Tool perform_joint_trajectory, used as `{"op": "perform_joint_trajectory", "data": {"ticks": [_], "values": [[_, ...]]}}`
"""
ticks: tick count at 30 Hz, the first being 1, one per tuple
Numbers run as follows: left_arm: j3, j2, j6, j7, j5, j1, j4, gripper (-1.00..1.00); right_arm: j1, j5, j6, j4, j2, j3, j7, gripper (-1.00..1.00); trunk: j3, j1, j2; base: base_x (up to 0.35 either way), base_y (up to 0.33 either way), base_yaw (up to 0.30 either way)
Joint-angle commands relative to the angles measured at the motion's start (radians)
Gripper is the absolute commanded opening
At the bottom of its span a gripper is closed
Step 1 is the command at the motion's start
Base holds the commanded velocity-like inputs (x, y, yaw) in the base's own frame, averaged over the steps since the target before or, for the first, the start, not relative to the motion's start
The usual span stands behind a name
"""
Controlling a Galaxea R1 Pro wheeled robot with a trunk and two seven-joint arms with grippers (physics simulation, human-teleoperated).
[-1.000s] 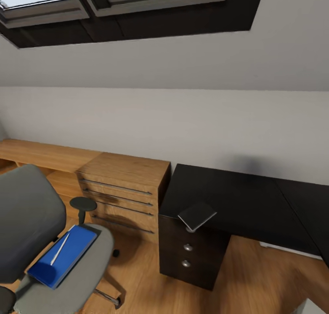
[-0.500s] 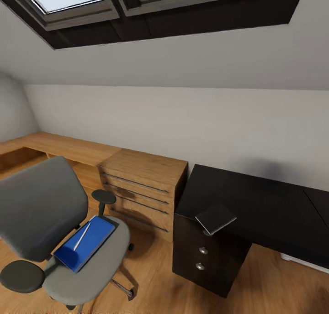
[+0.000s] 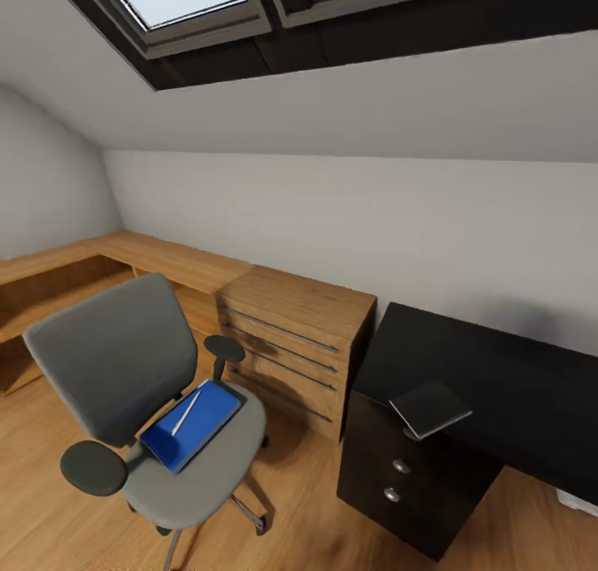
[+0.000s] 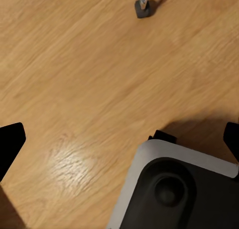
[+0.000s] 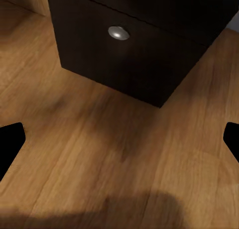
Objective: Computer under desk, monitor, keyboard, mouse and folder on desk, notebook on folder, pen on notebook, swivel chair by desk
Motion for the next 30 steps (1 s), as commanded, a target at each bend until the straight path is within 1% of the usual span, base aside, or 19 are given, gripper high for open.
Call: {"op": "perform_joint_trajectory", "data": {"ticks": [1,6,20,24,28,30], "values": [[-0.008,0.002,-0.012,0.008,0.011,0.000,-0.001,1.00,-0.001,-0.010,-0.004,0.000,-0.002,0.009,-0.003,1.00,-0.001,0.000,-0.001,0.043,0.088,0.272],[-0.008,0.001,-0.021,0.008,0.011,0.000,0.000,1.00,-0.001,-0.010,-0.004,0.000,-0.003,0.009,-0.003,1.00,-0.003,0.000,-0.001,0.081,0.184,0.272],[-0.008,0.001,-0.024,0.008,0.013,-0.001,0.000,1.00,-0.001,-0.010,-0.004,0.000,-0.005,0.009,-0.003,1.00,-0.010,0.000,-0.001,0.017,0.284,0.272],[-0.008,-0.001,-0.024,0.008,0.013,-0.001,0.000,1.00,-0.001,-0.010,-0.004,0.000,-0.011,0.009,-0.002,1.00,-0.012,0.000,-0.001,0.001,0.107,0.272],[-0.008,-0.002,-0.024,0.008,0.012,-0.001,0.000,1.00,-0.001,-0.010,-0.005,0.000,-0.022,0.008,-0.002,1.00,-0.014,0.000,-0.001,0.000,0.032,0.272],[-0.008,-0.003,-0.024,0.008,0.012,0.000,0.000,1.00,-0.001,-0.010,-0.006,-0.001,-0.023,0.008,-0.002,1.00,-0.015,0.000,-0.001,0.000,0.005,0.272]]}}
